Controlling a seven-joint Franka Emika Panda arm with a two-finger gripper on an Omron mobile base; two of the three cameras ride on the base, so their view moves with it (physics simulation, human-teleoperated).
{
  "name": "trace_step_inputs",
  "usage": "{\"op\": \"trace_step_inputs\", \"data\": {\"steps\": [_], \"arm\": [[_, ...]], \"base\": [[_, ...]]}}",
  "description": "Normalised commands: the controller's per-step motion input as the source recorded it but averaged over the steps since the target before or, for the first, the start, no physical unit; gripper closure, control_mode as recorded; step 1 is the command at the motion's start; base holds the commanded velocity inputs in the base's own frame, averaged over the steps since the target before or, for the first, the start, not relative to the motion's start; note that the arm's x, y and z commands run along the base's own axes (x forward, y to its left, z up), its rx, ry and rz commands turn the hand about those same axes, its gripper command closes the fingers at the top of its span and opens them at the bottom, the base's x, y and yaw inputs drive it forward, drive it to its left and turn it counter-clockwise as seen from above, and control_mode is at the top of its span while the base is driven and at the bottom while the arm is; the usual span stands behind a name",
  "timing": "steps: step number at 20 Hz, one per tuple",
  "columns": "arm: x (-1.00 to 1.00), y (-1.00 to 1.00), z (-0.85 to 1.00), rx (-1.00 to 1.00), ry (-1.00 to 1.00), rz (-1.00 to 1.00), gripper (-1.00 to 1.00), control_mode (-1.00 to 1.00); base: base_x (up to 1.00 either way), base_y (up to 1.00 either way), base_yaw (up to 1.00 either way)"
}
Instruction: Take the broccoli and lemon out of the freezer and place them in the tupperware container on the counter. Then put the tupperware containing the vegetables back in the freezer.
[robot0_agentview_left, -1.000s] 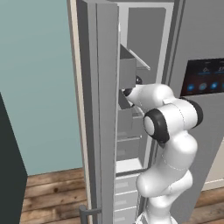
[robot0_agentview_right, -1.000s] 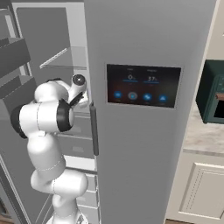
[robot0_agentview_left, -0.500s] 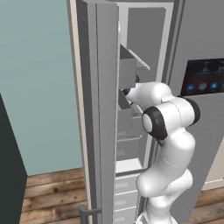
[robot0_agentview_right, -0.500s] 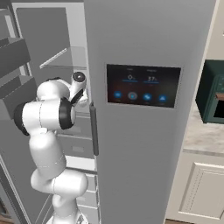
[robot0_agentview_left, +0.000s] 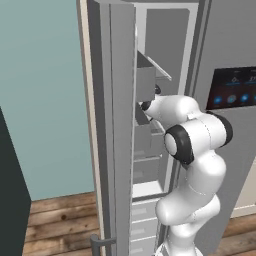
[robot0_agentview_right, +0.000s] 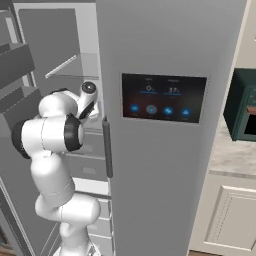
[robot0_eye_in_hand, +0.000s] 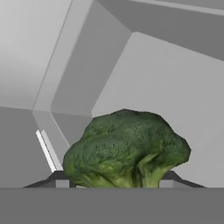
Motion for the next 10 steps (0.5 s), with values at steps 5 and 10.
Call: {"op": "trace_step_inputs", "data": {"steps": [5,10], "arm": [[-0.53,0.0,0.0,0.0,-0.06,0.0,1.0,-1.0],[-0.86,-0.14,0.17,0.0,-0.06,0.0,1.0,-1.0]], "base": [[0.0,0.0,0.0],[0.0,0.0,0.0]]}}
